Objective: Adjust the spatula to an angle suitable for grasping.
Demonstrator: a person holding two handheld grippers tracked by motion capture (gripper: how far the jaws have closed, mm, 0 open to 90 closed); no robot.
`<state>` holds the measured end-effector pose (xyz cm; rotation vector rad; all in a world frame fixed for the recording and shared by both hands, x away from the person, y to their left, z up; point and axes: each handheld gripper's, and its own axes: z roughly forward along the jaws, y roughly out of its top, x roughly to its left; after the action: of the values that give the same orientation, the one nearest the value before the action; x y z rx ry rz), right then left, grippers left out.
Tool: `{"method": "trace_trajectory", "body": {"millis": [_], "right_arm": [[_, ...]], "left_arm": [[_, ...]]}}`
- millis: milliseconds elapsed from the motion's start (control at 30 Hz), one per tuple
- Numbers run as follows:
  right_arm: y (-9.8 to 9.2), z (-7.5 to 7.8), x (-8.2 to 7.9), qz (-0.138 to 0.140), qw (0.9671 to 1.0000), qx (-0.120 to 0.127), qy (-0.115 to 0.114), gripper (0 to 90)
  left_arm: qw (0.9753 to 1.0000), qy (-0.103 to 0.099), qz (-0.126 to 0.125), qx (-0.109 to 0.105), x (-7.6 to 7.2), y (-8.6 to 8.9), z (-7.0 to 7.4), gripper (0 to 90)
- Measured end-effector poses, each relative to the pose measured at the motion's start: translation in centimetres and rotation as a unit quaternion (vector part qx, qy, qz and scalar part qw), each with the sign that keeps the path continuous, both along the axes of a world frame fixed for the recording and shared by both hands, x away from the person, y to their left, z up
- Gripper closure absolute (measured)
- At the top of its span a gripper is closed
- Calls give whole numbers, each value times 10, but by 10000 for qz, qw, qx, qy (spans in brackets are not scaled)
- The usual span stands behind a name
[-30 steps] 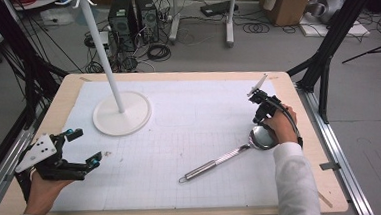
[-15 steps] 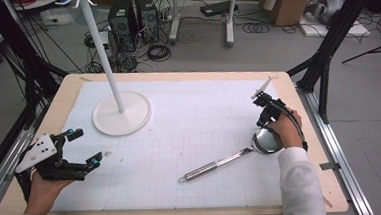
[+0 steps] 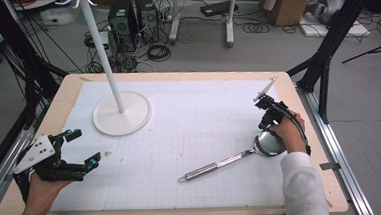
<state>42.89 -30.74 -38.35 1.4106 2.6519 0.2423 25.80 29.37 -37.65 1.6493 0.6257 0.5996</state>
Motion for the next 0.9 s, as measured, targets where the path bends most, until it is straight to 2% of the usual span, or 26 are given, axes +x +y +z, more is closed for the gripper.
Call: {"method": "trace_trajectory", "body": {"millis": [900], "right_arm": [[-16,-4,-29,4,9999,78,97,900]], "left_arm": [[10000,-15,-20,64,1,-5,1,18]]}}
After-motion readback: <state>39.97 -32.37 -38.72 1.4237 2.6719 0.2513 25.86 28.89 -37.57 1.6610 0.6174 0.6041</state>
